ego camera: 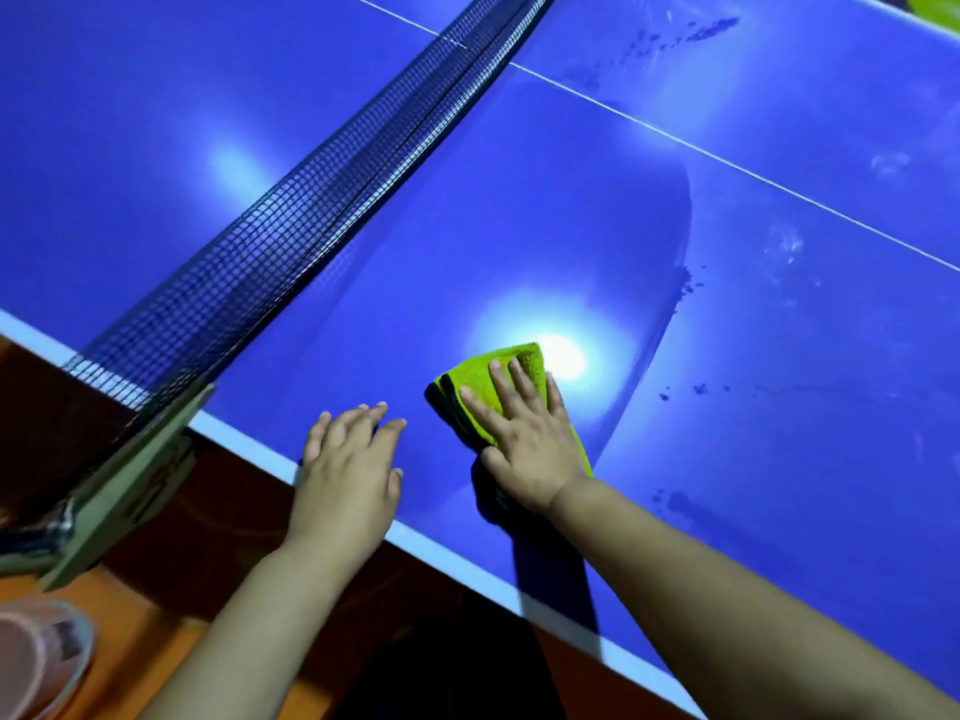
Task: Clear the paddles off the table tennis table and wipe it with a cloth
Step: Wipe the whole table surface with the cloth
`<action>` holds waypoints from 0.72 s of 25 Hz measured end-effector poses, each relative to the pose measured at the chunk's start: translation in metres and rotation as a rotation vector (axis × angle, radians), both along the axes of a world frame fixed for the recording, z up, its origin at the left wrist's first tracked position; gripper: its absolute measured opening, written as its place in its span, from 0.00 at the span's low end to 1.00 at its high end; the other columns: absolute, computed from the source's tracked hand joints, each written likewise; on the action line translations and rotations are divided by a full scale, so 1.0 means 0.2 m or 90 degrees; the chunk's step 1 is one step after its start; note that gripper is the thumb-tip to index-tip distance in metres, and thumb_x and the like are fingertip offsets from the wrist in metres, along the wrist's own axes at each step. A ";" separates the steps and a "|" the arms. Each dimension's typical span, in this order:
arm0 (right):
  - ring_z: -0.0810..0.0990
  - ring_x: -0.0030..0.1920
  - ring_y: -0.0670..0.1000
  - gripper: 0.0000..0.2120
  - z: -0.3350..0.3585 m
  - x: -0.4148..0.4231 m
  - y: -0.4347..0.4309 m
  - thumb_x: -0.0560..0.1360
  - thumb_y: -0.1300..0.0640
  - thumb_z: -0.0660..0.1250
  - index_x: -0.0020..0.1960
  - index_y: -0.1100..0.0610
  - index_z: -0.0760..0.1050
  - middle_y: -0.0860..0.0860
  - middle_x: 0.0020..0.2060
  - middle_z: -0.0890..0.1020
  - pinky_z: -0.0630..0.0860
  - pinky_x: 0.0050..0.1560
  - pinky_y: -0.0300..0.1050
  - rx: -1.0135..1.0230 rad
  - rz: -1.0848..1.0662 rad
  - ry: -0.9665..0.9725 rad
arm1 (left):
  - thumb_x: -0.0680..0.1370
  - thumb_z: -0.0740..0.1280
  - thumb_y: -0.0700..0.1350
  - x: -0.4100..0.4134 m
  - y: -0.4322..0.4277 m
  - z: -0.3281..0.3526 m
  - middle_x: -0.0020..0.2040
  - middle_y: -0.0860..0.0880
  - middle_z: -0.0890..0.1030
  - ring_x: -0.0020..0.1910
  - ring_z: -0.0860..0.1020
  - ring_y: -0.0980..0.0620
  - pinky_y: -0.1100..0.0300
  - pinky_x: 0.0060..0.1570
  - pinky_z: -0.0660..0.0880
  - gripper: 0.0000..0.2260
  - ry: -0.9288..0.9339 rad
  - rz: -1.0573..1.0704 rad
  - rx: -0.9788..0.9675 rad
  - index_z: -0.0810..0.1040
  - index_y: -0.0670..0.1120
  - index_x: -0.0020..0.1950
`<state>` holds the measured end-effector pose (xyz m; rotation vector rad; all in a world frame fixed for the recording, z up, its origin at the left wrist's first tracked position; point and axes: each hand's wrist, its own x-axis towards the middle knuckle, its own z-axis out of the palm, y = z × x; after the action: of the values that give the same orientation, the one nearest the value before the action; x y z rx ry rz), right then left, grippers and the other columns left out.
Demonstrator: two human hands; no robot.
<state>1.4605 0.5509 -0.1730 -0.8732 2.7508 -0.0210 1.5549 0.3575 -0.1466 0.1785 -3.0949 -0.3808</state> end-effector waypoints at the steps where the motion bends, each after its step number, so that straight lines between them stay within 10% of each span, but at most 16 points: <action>1: 0.41 0.77 0.56 0.35 0.01 0.09 -0.04 0.69 0.42 0.45 0.76 0.40 0.52 0.53 0.78 0.47 0.34 0.73 0.58 -0.011 0.006 -0.004 | 0.61 0.78 0.40 0.06 -0.02 0.01 0.59 0.44 0.79 0.59 0.75 0.43 0.47 0.64 0.59 0.24 0.005 0.003 -0.004 0.79 0.44 0.56; 18: 0.58 0.75 0.57 0.34 -0.01 0.36 0.41 0.66 0.50 0.55 0.73 0.45 0.66 0.53 0.75 0.63 0.53 0.72 0.65 -0.123 0.095 0.006 | 0.67 0.74 0.41 0.04 0.32 0.08 0.65 0.43 0.74 0.65 0.70 0.42 0.44 0.68 0.58 0.23 -0.061 -0.060 0.028 0.77 0.44 0.61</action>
<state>1.5334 0.6322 -0.1740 -1.1301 2.7175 -0.2598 1.5624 0.4208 -0.1310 0.0532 -3.1994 -0.4559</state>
